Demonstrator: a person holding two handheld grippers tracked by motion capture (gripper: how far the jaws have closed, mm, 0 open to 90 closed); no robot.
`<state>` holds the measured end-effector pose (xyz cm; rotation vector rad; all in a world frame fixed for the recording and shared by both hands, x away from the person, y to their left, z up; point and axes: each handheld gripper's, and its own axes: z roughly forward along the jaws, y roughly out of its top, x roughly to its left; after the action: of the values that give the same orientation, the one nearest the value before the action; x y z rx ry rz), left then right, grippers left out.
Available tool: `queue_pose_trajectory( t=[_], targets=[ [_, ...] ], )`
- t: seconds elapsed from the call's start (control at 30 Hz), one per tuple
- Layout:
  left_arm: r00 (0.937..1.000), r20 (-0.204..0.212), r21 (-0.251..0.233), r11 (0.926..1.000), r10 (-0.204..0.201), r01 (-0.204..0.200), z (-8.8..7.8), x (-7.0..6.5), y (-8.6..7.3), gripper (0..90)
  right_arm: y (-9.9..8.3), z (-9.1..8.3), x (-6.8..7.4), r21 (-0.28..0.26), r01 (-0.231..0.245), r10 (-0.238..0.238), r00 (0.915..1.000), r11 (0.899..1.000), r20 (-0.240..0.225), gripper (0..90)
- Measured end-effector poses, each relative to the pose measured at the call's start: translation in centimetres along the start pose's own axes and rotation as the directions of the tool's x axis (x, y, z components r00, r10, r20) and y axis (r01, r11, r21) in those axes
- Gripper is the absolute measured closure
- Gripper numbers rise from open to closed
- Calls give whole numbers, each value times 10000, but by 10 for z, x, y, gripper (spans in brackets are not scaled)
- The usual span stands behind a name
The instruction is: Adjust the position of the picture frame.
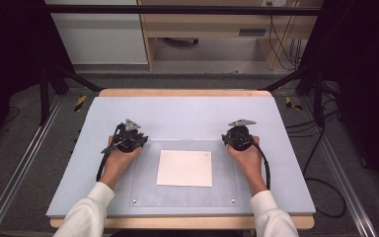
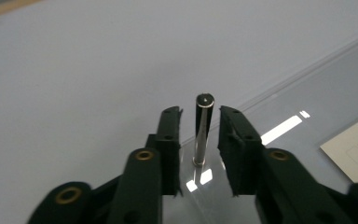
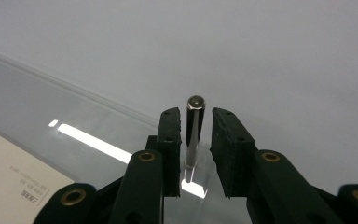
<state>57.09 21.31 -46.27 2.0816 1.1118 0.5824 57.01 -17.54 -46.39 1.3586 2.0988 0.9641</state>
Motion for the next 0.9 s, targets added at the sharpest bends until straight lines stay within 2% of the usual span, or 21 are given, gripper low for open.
queue_pose_trajectory(
  t=[0.07, 0.1, 0.13, 0.17, 0.2, 0.27, 0.47, 0.6, 0.67, 0.73, 0.9],
  targets=[
    [9997, -199, -500, 9987, -140, 129, -5, -1, -1, 628, -2, -4, 0, -419, 395, -397, 9992, 9983, -53, 719],
    [9996, -193, -654, 9977, -202, 189, -7, -1, -1, 620, -3, -5, 1, -557, 458, -463, 9989, 9974, -68, 719],
    [9991, -238, -1049, 9940, -337, 310, -9, -1, -1, 607, -3, -7, 0, -714, 566, -572, 9984, 9958, -53, 718],
    [9990, -222, -1117, 9931, -379, 352, -10, -1, -1, 605, -4, -8, 0, -894, 574, -578, 9983, 9943, -23, 719],
    [9990, -222, -1117, 9931, -379, 352, -10, -1, -1, 608, -4, -8, 0, -894, 574, -578, 9983, 9943, -23, 719],
    [9983, -143, -1205, 9912, -570, 549, -10, 0, -3, 616, -4, -12, -1, -1329, 585, -598, 9982, 9894, -59, 727],
    [9977, -229, -1335, 9893, -633, 597, -9, 0, -5, 636, -5, -13, -2, -1366, 621, -634, 9980, 9887, -54, 741],
    [9972, -339, -1395, 9883, -667, 613, -9, 0, -5, 743, -7, -12, -3, -1405, 607, -634, 9979, 9882, -153, 759],
    [9965, -213, -1481, 9860, -809, 769, -9, -1, -5, 775, -7, -11, -2, -1420, 614, -642, 9978, 9880, -147, 781],
    [9971, -174, -1440, 9870, -741, 708, -8, -2, -5, 824, -6, -11, -1, -1395, 625, -650, 9978, 9882, -134, 793],
    [9971, -231, -1363, 9883, -725, 687, -9, -3, -4, 842, -6, -12, -1, -1450, 650, -684, 9975, 9873, -184, 842]
  ],
)
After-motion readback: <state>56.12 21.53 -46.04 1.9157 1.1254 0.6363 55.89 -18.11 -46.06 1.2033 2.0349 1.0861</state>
